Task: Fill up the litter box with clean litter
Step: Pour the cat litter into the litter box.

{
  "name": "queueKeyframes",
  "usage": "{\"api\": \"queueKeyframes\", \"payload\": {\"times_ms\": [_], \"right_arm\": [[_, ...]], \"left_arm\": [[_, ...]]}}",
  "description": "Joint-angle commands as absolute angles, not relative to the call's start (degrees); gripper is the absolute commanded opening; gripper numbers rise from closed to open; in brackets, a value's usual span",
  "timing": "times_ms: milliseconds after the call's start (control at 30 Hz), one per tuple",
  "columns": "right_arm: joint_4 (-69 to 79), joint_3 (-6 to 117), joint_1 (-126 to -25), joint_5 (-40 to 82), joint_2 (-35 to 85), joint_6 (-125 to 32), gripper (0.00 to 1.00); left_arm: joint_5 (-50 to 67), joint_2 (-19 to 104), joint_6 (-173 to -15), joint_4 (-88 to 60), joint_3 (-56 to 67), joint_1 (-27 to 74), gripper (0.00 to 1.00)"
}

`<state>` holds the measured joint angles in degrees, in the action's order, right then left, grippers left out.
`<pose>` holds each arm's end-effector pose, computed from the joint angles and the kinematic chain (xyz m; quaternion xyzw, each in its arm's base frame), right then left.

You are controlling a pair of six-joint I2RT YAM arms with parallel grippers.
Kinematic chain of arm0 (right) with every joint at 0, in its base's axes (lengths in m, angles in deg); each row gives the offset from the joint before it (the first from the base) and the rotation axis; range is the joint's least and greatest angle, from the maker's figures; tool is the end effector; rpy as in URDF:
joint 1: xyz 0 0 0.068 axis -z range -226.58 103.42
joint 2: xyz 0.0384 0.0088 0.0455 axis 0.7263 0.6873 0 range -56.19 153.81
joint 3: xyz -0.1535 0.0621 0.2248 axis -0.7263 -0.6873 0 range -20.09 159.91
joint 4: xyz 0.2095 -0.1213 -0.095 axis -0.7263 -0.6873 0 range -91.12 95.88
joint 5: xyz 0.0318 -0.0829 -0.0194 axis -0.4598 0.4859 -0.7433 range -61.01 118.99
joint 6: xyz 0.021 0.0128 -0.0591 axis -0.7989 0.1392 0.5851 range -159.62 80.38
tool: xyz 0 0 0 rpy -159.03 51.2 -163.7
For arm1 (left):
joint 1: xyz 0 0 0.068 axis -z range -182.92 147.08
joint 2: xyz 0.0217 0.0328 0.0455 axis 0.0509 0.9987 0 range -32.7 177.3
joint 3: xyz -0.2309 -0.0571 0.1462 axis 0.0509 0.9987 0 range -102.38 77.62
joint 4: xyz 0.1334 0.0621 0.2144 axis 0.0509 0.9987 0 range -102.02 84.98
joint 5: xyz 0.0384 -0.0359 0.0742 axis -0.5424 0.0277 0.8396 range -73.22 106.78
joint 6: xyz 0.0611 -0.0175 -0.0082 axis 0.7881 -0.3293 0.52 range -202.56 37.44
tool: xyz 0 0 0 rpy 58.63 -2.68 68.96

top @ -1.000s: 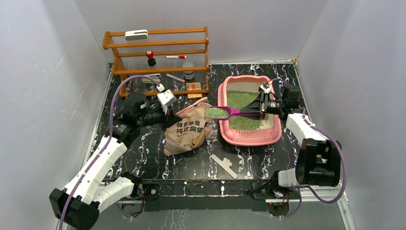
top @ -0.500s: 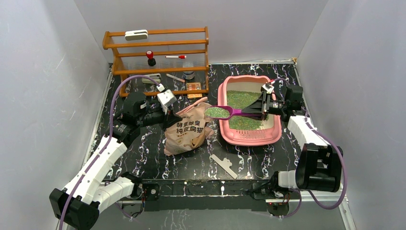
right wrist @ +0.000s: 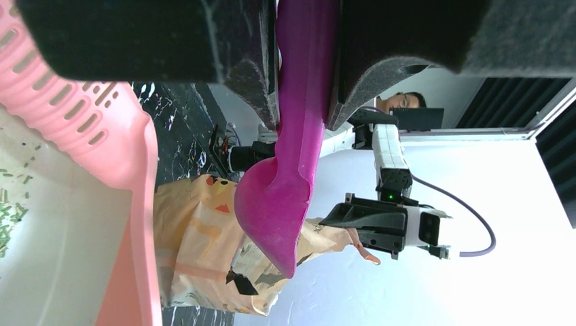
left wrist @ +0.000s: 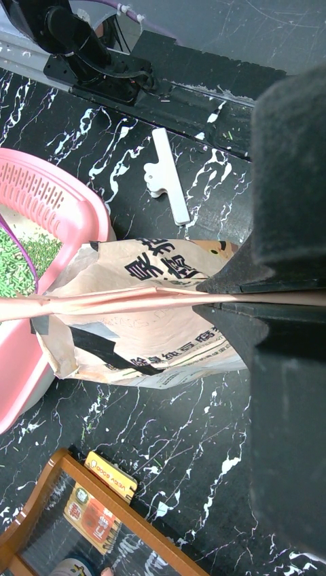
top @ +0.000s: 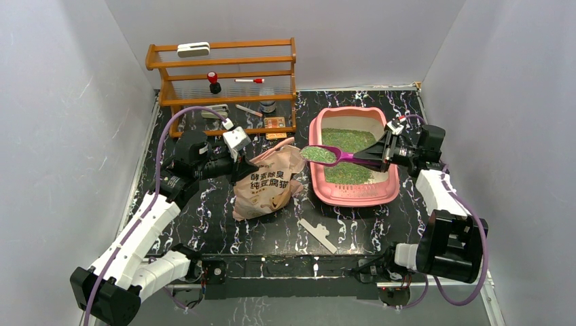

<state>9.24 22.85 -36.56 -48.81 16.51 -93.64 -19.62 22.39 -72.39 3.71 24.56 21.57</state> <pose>0.2608 0.0032 0.2655 0.0702 0.7362 0.6485 0.1803 0.1872 -0.1177 0.3519 0.4043 0.6777 -0.3201 0.5241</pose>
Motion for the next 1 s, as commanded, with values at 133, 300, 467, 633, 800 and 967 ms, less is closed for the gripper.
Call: {"api": "queueKeyframes", "payload": {"times_ms": [133,300,467,633,800,967], "right_arm": [[19.74,20.82,-31.67,-50.93,14.12,-100.94,0.0],[22.89,19.85,-28.62,-50.1,14.25,-103.22,0.0],[26.55,18.85,-26.21,-49.05,14.72,-105.29,0.0],[38.14,15.39,-23.77,-47.1,14.75,-113.42,0.0],[54.16,10.22,-21.14,-42.57,14.99,-124.67,0.0],[61.64,8.98,-20.07,-38.71,16.4,-128.86,0.0]], "left_arm": [[-21.81,21.97,-73.07,-0.67,23.99,21.82,0.0],[-21.93,22.06,-72.99,-0.68,23.66,21.78,0.0],[-21.96,22.27,-72.89,-0.68,23.48,21.82,0.0],[-22.34,22.66,-72.67,-0.68,23.3,21.78,0.0],[-22.42,22.5,-72.45,-0.68,23.45,21.85,0.0],[-22.48,21.85,-72.29,-0.68,24.06,21.78,0.0]]}}
